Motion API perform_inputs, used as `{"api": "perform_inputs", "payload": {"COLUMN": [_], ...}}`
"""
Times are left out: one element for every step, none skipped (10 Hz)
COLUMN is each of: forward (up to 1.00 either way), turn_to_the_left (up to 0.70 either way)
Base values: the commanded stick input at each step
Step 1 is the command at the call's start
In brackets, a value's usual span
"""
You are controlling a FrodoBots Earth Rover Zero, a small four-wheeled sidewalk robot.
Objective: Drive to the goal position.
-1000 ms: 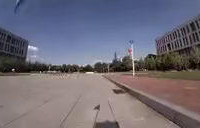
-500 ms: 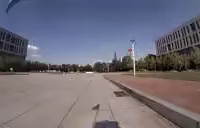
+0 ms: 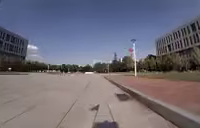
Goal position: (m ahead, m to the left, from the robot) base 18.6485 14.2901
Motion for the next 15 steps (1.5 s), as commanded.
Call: {"api": "perform_inputs", "payload": {"forward": [0.70, 0.70, 0.70, 0.70, 0.70, 0.70, 0.70, 0.70, 0.70, 0.70, 0.70, 0.70, 0.70, 0.70, 0.70], "turn_to_the_left": [0.00, 0.00, 0.00, 0.00, 0.00, 0.00, 0.00, 0.00, 0.00, 0.00, 0.00, 0.00, 0.00, 0.00, 0.00]}}
